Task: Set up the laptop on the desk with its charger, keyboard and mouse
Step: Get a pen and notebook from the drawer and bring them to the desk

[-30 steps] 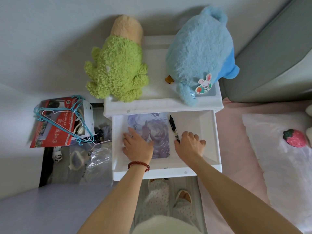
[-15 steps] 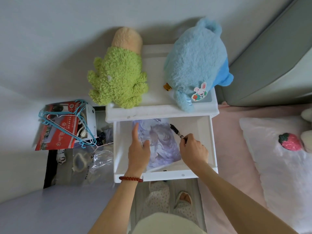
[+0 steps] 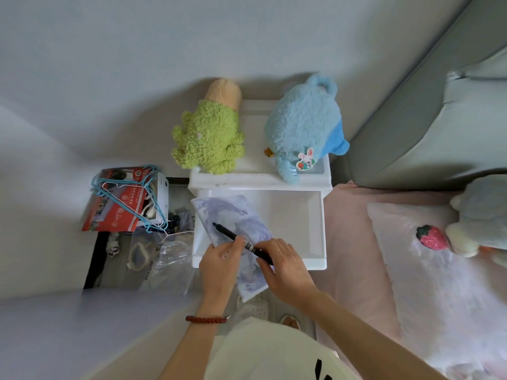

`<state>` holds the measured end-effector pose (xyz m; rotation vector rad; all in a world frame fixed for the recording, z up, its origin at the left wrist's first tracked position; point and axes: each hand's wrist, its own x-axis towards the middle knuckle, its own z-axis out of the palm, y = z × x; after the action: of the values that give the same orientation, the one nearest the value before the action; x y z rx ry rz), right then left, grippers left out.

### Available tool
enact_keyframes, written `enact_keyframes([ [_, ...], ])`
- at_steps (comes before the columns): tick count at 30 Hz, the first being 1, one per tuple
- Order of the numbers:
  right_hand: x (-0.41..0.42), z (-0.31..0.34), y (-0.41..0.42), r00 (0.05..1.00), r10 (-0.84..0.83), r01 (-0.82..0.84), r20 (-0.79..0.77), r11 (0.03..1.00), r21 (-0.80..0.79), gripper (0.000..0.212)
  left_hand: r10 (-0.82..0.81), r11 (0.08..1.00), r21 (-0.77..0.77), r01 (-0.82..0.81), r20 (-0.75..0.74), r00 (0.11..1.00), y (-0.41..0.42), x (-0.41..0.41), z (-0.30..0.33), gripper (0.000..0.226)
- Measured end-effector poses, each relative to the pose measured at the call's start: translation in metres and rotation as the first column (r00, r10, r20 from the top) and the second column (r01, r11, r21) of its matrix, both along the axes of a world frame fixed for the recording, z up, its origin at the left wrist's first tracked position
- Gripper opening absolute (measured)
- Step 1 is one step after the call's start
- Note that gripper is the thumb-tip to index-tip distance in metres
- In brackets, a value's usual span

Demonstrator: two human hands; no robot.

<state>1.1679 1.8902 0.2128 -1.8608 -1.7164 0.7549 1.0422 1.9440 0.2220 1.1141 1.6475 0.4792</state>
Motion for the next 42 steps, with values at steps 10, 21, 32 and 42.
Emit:
enact_keyframes([
  [10,-0.019,0.01,-0.018,0.997,0.08,-0.08,-0.001,0.992,0.102,0.028,0.213,0.957,0.221,-0.189,-0.088,0.973,-0.015,-0.001,0.012,0.021],
  [21,0.001,-0.018,-0.022,0.977,0.058,-0.017,0.206,0.98,-0.197,0.035,-0.081,0.826,0.482,0.293,-0.412,0.907,0.014,-0.045,0.021,0.01],
  [32,0.003,-0.05,0.0,0.612,0.539,-0.298,0.579,0.835,-0.463,0.063,-0.137,0.914,0.272,0.3,-0.488,0.862,-0.008,-0.082,-0.001,0.022],
  [42,0.009,-0.035,0.023,0.44,0.536,-0.376,0.721,0.839,-0.394,0.082,-0.133,0.851,0.364,0.38,-0.55,0.825,-0.001,-0.094,0.013,0.026],
])
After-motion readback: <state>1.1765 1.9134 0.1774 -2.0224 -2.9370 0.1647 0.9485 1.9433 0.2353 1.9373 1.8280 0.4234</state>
